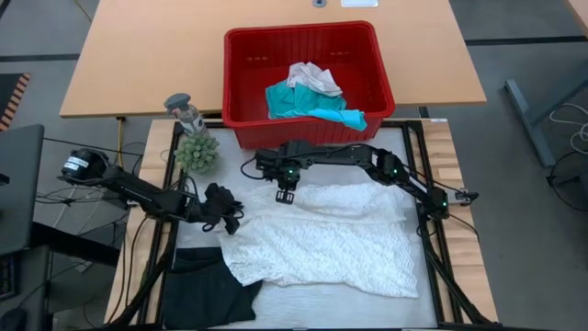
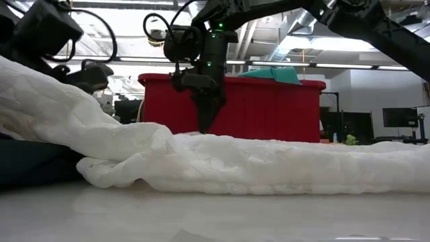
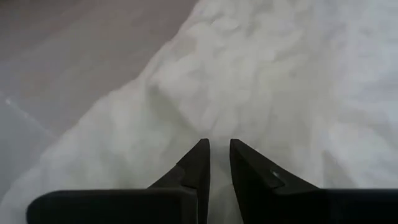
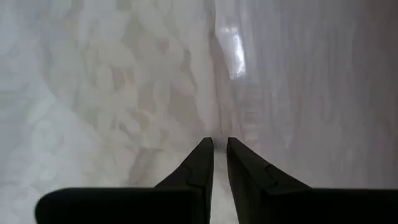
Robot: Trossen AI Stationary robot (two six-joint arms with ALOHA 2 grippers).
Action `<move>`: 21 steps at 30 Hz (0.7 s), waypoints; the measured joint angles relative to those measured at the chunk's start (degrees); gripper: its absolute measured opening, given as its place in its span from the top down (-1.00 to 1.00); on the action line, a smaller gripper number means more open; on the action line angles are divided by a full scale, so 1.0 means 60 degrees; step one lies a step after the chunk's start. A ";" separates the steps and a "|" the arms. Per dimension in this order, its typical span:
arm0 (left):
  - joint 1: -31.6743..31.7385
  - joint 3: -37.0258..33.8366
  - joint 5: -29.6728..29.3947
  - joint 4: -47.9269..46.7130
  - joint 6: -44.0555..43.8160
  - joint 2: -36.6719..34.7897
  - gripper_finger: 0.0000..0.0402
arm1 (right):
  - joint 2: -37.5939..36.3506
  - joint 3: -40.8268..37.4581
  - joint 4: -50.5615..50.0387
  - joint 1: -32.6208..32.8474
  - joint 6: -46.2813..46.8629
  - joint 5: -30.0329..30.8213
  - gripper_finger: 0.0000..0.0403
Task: Fold Laundry from Bin
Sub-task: Fold the white dress
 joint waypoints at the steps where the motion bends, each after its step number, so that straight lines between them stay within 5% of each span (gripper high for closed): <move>1: 0.0000 -0.0059 0.0074 0.0002 -0.0150 -0.0001 0.76 | 0.0000 0.0000 -0.0032 -0.0010 0.0001 0.0000 0.64; 15: 0.0007 -0.0226 0.0591 0.0042 -0.0164 -0.0176 0.76 | -0.0024 0.0003 -0.2029 -0.0505 0.0021 0.1050 0.65; 21: 0.0007 -0.0012 0.0644 -0.0030 0.0098 -0.0725 0.76 | -0.0494 -0.0219 -0.3040 -0.0925 0.0318 0.0761 0.70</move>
